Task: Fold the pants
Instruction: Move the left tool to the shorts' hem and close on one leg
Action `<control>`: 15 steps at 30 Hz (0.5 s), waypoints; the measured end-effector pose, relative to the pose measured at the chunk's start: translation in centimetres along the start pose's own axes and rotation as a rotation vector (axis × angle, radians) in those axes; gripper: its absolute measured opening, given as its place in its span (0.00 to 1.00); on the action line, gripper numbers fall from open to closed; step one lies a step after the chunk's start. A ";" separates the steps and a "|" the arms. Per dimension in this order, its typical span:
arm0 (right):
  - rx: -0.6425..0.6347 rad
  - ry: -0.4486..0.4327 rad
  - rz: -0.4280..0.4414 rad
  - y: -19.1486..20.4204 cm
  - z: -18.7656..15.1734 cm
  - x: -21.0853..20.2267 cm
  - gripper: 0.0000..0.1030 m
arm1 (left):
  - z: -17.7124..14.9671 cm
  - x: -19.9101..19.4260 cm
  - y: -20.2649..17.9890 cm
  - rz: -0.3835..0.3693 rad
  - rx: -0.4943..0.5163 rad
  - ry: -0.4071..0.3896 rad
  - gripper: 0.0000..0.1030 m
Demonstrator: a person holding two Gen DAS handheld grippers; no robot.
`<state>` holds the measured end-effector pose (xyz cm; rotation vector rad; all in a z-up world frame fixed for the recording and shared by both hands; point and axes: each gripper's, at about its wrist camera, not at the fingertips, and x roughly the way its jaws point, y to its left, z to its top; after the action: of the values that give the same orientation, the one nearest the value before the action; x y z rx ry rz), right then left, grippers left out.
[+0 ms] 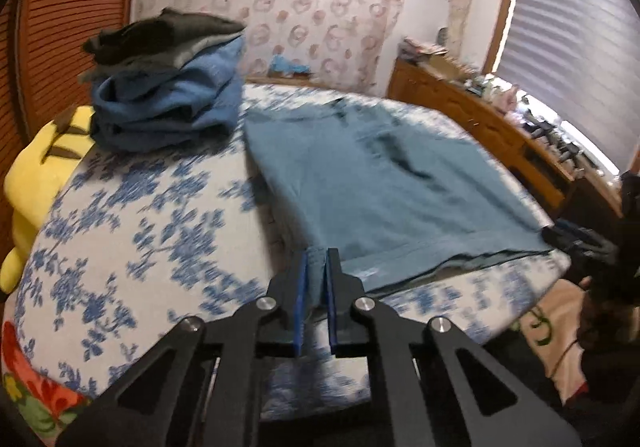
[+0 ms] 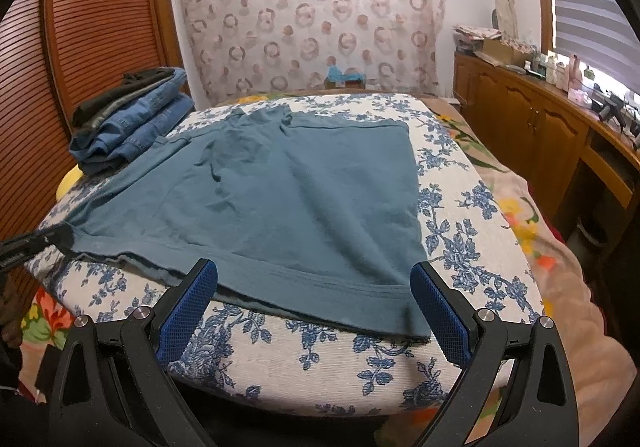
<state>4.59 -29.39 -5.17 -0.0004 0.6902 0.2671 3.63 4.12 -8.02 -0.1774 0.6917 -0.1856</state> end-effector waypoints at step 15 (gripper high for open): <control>0.013 -0.010 -0.015 -1.2 0.0 -0.6 0.96 | 5.4 0.8 -7.2 -0.147 0.141 -0.034 0.04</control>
<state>4.43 -30.70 -4.84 0.0082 0.6818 0.2478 6.88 -2.49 -2.80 -0.0959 0.6295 -0.3708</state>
